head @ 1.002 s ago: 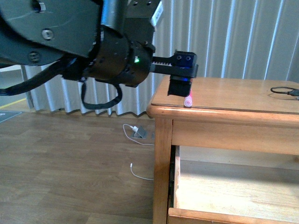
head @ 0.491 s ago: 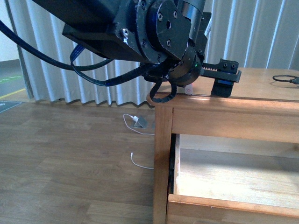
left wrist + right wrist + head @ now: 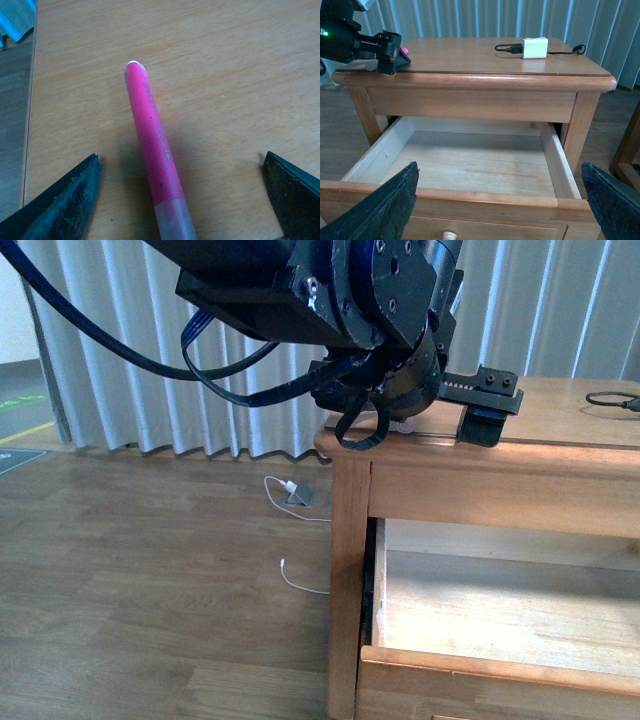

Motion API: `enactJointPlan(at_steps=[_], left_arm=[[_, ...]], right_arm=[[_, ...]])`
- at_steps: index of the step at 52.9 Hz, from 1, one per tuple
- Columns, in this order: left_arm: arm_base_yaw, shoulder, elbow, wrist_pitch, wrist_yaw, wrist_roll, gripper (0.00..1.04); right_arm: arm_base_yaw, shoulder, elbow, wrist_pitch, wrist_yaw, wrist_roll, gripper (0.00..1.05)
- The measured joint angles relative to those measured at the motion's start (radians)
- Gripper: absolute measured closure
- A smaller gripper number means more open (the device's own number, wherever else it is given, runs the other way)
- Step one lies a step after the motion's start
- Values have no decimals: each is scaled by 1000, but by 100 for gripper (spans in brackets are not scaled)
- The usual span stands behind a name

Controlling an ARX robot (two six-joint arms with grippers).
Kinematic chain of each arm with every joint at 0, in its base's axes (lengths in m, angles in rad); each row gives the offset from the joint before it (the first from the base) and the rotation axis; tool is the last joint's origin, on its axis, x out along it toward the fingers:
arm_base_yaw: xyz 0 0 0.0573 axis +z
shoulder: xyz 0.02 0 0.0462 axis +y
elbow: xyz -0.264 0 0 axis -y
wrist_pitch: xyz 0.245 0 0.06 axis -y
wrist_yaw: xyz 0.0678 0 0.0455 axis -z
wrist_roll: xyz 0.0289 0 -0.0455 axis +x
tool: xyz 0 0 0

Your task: Place pink marker in drawer with both arms

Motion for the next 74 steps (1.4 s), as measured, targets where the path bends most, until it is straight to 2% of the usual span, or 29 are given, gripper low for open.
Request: enactJointPlan(at_steps=[14, 26, 32, 39, 43, 59, 74], left_arm=[[2, 3, 10, -19, 7, -21, 8], [2, 3, 9, -28, 12, -19, 42], [3, 0, 5, -34, 16, -16, 62], [9, -10, -11, -37, 18, -1, 82], [12, -17, -18, -37, 23, 4, 89], [29, -61, -88, -3, 40, 27, 90], [45, -197, -303, 121, 153, 46, 90]], right_arm=[[0, 0, 0, 0, 0, 0, 8], [0, 0, 0, 0, 0, 0, 8], [0, 0, 0, 0, 0, 0, 8], [0, 0, 0, 0, 0, 0, 8], [0, 0, 0, 0, 0, 0, 8], [0, 0, 0, 0, 0, 0, 8], [0, 0, 0, 0, 0, 0, 8]])
